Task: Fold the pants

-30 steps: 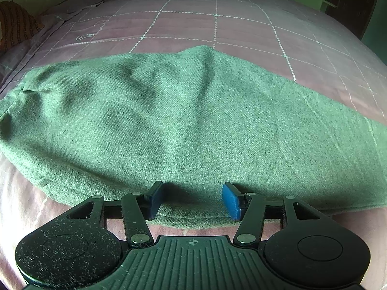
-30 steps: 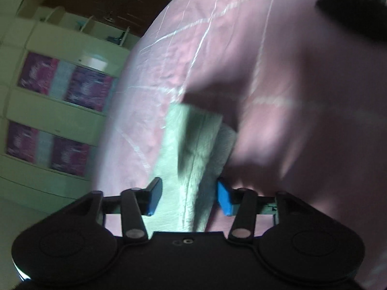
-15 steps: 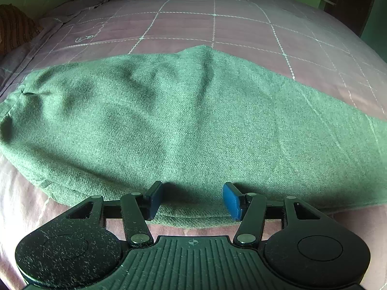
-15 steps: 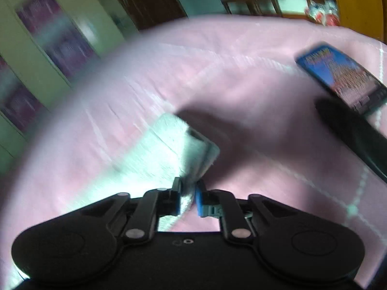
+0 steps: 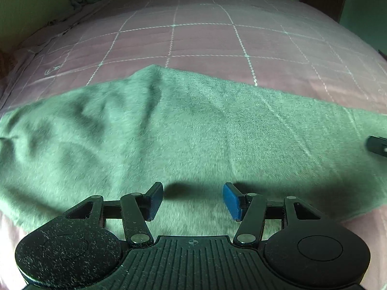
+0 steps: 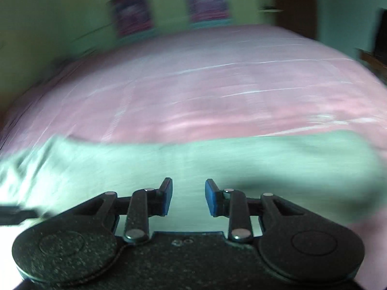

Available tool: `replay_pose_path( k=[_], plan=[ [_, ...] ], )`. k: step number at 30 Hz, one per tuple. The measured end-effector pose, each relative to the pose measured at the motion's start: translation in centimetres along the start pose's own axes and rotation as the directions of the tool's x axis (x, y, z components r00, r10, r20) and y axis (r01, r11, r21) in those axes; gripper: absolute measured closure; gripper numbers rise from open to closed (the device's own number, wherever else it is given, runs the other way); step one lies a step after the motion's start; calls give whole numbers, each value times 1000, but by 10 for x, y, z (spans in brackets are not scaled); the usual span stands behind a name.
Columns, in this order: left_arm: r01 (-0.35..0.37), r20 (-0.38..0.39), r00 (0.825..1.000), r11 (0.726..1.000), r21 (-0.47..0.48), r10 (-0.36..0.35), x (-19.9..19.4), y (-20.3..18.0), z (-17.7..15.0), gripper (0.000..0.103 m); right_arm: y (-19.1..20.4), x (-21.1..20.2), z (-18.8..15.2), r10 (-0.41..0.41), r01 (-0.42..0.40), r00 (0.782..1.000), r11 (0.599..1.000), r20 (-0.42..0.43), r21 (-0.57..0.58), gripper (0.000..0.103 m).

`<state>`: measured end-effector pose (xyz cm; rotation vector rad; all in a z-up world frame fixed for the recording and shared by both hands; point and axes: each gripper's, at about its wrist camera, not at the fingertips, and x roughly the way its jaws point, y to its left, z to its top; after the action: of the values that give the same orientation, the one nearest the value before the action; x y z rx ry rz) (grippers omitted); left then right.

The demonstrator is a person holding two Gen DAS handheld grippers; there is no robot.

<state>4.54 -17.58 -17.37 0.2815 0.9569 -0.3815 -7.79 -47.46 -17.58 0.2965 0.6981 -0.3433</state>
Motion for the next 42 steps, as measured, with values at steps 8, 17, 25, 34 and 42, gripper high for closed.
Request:
replay_pose_path(
  k=[8, 17, 25, 34, 42],
  plan=[
    [-54, -31, 998, 998, -28, 53, 50, 17, 39, 7, 17, 67, 11, -150, 130, 986, 966, -72, -225, 74],
    [-94, -47, 995, 992, -84, 90, 90, 15, 81, 0, 9, 104, 36, -233, 209, 969, 952, -85, -224, 71],
    [-65, -43, 997, 997, -47, 63, 62, 31, 49, 0, 10, 97, 45, -221, 185, 964, 957, -150, -221, 73],
    [-109, 14, 994, 994, -20, 109, 17, 71, -19, 0, -3, 16, -25, -195, 176, 980, 945, -41, -275, 66],
    [-177, 43, 983, 983, -49, 179, -2, 107, -26, 0, -88, 11, -6, -394, 387, 915, 917, -81, -91, 45]
  ],
)
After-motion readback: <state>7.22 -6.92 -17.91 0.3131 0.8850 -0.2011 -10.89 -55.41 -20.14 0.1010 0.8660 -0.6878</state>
